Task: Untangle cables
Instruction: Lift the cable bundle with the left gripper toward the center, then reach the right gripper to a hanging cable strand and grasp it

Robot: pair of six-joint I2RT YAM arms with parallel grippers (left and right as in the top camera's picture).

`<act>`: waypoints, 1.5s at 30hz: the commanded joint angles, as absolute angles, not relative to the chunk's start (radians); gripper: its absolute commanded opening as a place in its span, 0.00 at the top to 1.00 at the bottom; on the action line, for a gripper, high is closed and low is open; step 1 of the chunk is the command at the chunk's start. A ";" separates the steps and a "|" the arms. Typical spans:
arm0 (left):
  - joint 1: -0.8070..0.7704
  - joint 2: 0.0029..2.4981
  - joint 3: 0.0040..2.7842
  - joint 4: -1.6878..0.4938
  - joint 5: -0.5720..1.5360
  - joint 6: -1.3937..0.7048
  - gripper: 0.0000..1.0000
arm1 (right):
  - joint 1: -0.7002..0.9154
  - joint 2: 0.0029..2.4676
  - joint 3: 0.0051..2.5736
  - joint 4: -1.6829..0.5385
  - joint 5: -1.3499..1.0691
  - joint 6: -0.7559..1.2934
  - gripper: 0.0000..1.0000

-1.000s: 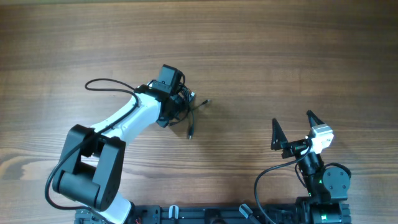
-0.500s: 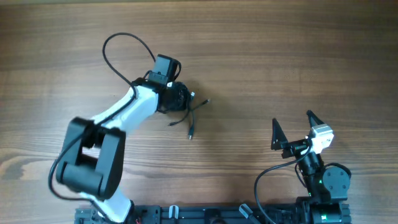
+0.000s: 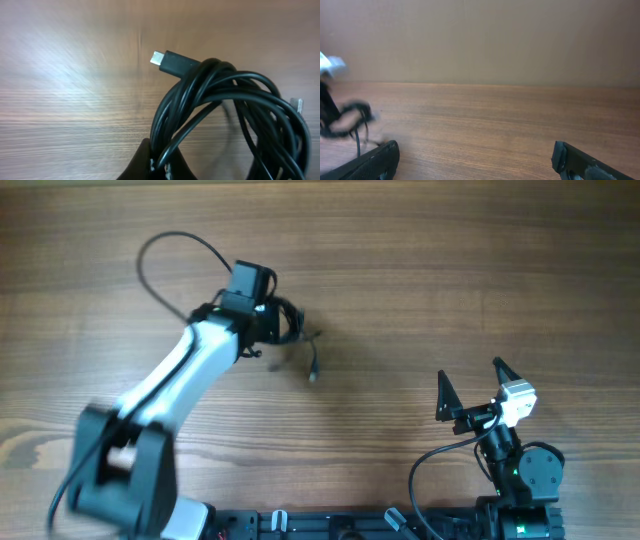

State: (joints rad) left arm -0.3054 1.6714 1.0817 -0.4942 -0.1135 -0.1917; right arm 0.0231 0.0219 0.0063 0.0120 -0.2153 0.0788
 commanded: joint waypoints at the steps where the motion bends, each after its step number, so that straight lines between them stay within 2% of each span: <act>1: -0.301 1.441 1.087 -0.557 -0.102 -0.218 0.96 | 0.025 0.014 0.005 0.015 -0.206 0.085 0.00; 5: -0.301 1.300 1.087 -0.663 -0.048 -0.221 0.96 | 0.025 0.014 0.005 0.015 -0.206 0.085 0.00; 9: -0.301 1.277 1.087 -0.663 -0.030 -0.229 0.96 | 0.025 0.014 0.005 0.015 -0.206 0.085 0.00; 11: -0.301 1.278 1.087 -0.662 -0.029 -0.304 0.96 | 0.025 0.014 0.005 0.022 -0.233 0.113 0.00; 12: -0.301 1.278 1.087 -0.662 -0.026 -0.331 0.96 | 0.025 0.014 0.005 0.022 -0.276 0.189 0.00; 13: -0.301 1.278 1.087 -0.662 -0.025 -0.368 0.96 | 0.025 0.014 0.005 0.025 -0.321 0.368 0.00; 14: -0.301 1.278 1.087 -0.663 -0.020 -0.389 0.96 | 0.025 0.014 0.005 0.028 -0.368 0.624 0.00; 15: -0.301 1.278 1.087 -0.663 -0.015 -0.429 0.96 | 0.025 0.015 0.005 0.030 -0.451 1.118 0.00; 17: -0.301 1.279 1.087 -0.661 -0.014 -0.436 0.96 | 0.025 0.023 0.005 0.033 -0.427 1.277 0.00; 18: -0.301 1.280 1.087 -0.656 -0.014 -0.443 0.96 | 0.025 0.031 0.005 0.031 -0.360 1.277 0.00; 20: -0.301 1.291 1.087 -0.640 0.010 -0.487 0.96 | 0.025 0.062 0.017 0.044 -0.331 0.790 0.01; 23: -0.301 1.297 1.087 -0.632 0.019 -0.503 0.96 | 0.025 0.176 0.101 0.024 -0.377 0.732 0.00; 25: -0.301 1.297 1.087 -0.631 0.019 -0.573 0.96 | 0.025 0.321 0.175 0.046 -0.506 0.757 0.00; 27: -0.301 1.297 1.087 -0.629 0.019 -0.628 0.96 | 0.025 0.455 0.208 0.173 -0.677 0.861 0.00; 28: -0.304 1.297 1.087 -0.629 0.019 -0.653 0.96 | 0.025 0.537 0.208 0.289 -0.739 0.979 0.04; 30: -0.319 1.297 1.086 -0.629 0.018 -0.787 0.96 | 0.045 0.669 0.208 0.472 -0.796 1.126 0.05; 33: -0.356 1.297 1.086 -0.628 0.007 -0.960 0.96 | 0.163 0.860 0.208 0.749 -0.759 1.285 0.05; 35: -0.388 1.297 1.086 -0.619 0.007 -0.963 0.96 | 0.339 1.048 0.208 0.934 -0.587 1.438 0.04; 37: -0.411 1.297 1.086 -0.618 0.002 -0.962 0.96 | 0.445 1.173 0.208 1.005 -0.435 1.556 0.04; 39: -0.453 1.297 1.085 -0.623 -0.026 -0.962 0.96 | 0.561 1.345 0.213 1.193 -0.283 1.627 0.05; 41: -0.485 1.297 1.085 -0.635 -0.062 -0.962 0.96 | 0.580 1.437 0.217 1.265 -0.204 1.697 0.07; 45: -0.533 1.297 1.084 -0.648 -0.076 -0.962 0.96 | 0.579 1.483 0.256 1.313 -0.122 1.705 0.23</act>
State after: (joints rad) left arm -0.5053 1.2995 1.0817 -0.6518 -0.0452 -0.9497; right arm 0.5762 1.4700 0.2199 1.3022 -0.2222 1.6733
